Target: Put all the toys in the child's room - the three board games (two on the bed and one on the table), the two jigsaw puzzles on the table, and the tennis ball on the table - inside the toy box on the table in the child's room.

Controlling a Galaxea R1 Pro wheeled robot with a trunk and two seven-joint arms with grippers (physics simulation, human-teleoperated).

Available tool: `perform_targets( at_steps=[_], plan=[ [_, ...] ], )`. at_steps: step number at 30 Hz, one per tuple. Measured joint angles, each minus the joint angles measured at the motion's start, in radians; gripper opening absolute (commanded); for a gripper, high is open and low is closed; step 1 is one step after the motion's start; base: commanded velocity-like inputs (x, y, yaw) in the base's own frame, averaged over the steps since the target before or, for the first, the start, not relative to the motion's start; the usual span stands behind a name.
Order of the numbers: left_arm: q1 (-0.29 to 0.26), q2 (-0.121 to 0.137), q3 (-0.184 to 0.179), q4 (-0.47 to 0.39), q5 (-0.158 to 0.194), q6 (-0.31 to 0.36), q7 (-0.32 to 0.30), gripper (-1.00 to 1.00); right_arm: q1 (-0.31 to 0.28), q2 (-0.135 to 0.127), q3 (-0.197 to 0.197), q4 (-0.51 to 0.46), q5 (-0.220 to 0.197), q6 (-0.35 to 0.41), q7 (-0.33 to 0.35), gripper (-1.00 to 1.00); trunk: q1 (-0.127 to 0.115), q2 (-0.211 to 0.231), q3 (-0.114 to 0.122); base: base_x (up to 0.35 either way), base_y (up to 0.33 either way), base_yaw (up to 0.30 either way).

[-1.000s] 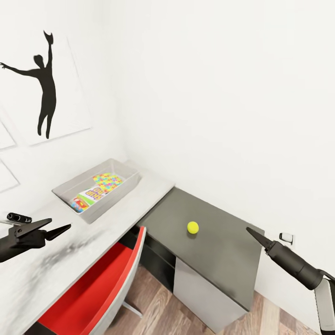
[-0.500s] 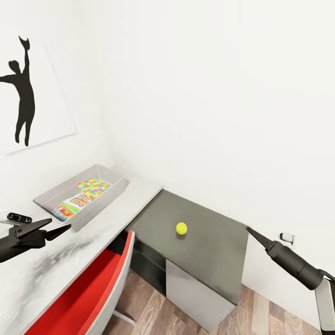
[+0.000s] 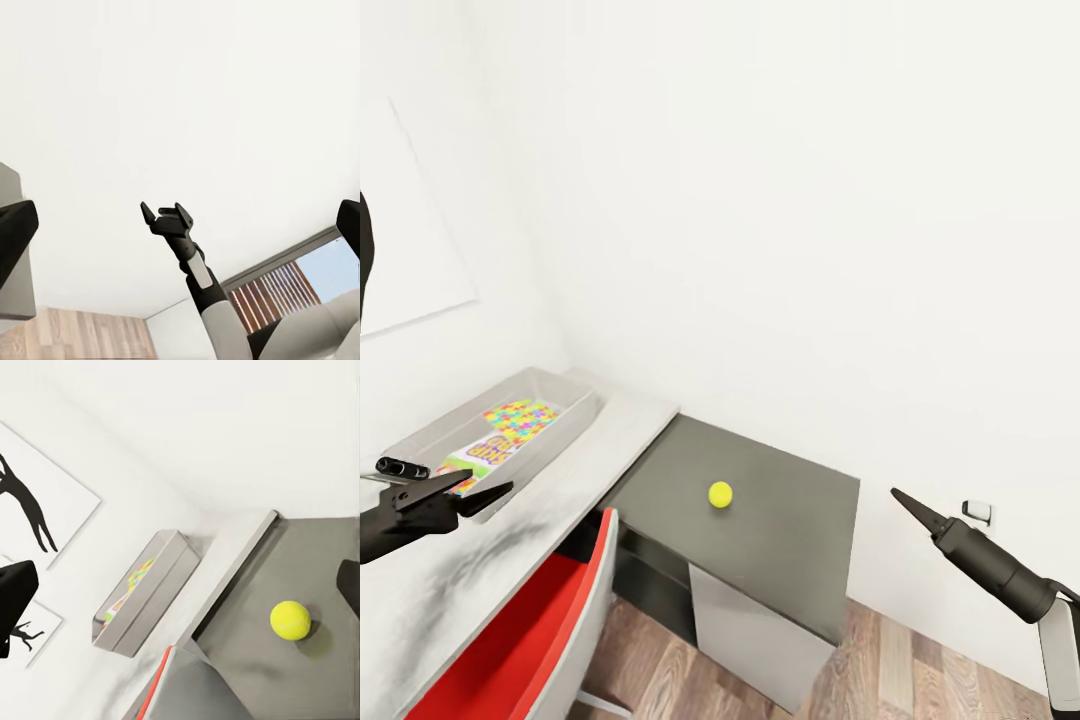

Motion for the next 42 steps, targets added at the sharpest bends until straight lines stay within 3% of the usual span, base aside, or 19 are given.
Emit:
perform_targets(
  at_steps=[11, 26, 42],
  plan=[
    [0.0, -0.001, 0.0, 0.0, 0.0, 0.0, 0.0, 1.0, -0.001, 0.0, 0.0, 0.001, 0.0, 0.0, 0.0, 1.0, 0.0, 0.0, 0.015, 0.0, -0.175, -0.207],
    [0.0, -0.001, 0.0, 0.0, 0.0, 0.0, 0.0, 1.0, 0.0, 0.0, 0.0, 0.002, -0.001, 0.0, -0.003, 1.0, 0.0, 0.0, 0.036, 0.0, -0.02, -0.199],
    [0.0, -0.001, -0.001, 0.0, 0.0, 0.0, 0.0, 1.0, -0.001, -0.001, -0.002, 0.019, 0.001, 0.002, -0.009, 1.0, 0.0, 0.0, 0.039, 0.089, -0.03, -0.118]
  ],
)
